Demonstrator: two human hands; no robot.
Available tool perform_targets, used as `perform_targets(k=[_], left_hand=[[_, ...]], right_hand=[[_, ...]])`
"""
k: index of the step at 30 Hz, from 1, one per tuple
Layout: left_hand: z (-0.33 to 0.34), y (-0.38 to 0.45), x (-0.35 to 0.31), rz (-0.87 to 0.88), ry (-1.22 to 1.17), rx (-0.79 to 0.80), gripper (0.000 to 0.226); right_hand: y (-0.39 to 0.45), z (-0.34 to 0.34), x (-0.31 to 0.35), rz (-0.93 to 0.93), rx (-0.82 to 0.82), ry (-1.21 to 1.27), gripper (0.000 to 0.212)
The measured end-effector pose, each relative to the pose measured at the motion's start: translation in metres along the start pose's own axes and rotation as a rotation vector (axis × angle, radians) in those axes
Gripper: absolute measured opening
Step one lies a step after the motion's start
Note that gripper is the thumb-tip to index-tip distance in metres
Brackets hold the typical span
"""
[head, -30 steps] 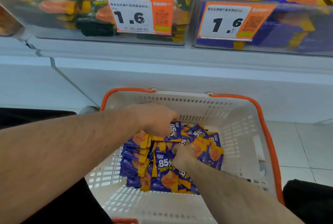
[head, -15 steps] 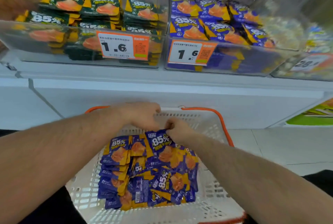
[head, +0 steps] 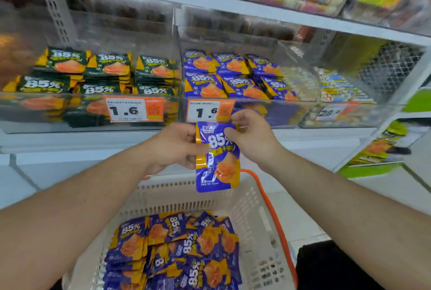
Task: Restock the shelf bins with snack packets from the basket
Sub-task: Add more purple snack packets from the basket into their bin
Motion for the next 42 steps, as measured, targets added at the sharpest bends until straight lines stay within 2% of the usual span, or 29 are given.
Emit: perform_targets(k=[2,4,6,10,12,14,17,19,20,23,27,31,32,35,39,42], left_hand=[[0.000,0.004,-0.019,0.089,-0.023,-0.082,0.012],[-0.001,0.007,-0.038,0.180,-0.075,-0.163,0.017],[-0.001,0.011,-0.053,0.242,-0.154,-0.231,0.021],[0.005,0.018,-0.067,0.279,-0.269,-0.299,0.020],[0.001,0.023,-0.074,0.341,-0.163,-0.331,0.016],[-0.009,0.027,-0.084,0.492,0.219,-0.373,0.011],[-0.004,0.023,-0.095,0.716,0.955,-0.423,0.038],[0.004,0.024,-0.089,0.760,1.207,-0.410,0.054],[0.005,0.030,-0.080,0.727,1.264,-0.378,0.059],[0.007,0.043,-0.061,0.659,1.321,-0.313,0.072],[0.005,0.043,-0.061,0.677,1.322,-0.364,0.076],[0.005,0.043,-0.060,0.692,1.327,-0.376,0.075],[0.005,0.043,-0.059,0.692,1.323,-0.371,0.075],[0.005,0.043,-0.059,0.681,1.319,-0.359,0.076],[0.005,0.042,-0.061,0.682,1.323,-0.354,0.078],[0.004,0.043,-0.061,0.659,1.314,-0.332,0.077]], right_hand=[[-0.026,-0.020,0.025,-0.233,-0.239,-0.158,0.027],[-0.051,-0.018,0.042,-0.431,-0.281,-0.227,0.043],[-0.059,-0.008,0.046,-0.479,-0.238,-0.233,0.054],[-0.048,-0.009,0.052,-0.452,-0.270,-0.234,0.055],[-0.043,-0.020,0.062,-0.471,-0.312,-0.233,0.052],[-0.034,-0.042,0.074,-0.512,-0.409,-0.226,0.050],[0.000,-0.075,0.080,-0.464,-0.507,-0.248,0.051],[0.026,-0.092,0.079,-0.405,-0.530,-0.304,0.048],[0.039,-0.098,0.077,-0.361,-0.522,-0.339,0.046],[0.078,-0.112,0.065,-0.228,-0.487,-0.421,0.046],[0.111,-0.117,0.043,-0.069,-0.426,-0.567,0.054],[0.127,-0.109,0.030,0.111,-0.322,-0.789,0.026],[0.128,-0.108,0.030,0.123,-0.322,-0.825,0.022],[0.128,-0.107,0.030,0.130,-0.320,-0.895,0.026],[0.123,-0.106,0.033,0.129,-0.273,-1.000,0.045],[0.119,-0.106,0.031,0.141,-0.242,-1.030,0.046]])
Point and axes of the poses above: each hand's wrist, its own y-axis towards the middle knuckle, its own z-axis out of the palm, x = y × z, the point moved 9 cm from there along y, towards the middle knuckle, and after that the axes turned 15 degrees about z, right-handed, at the moved point
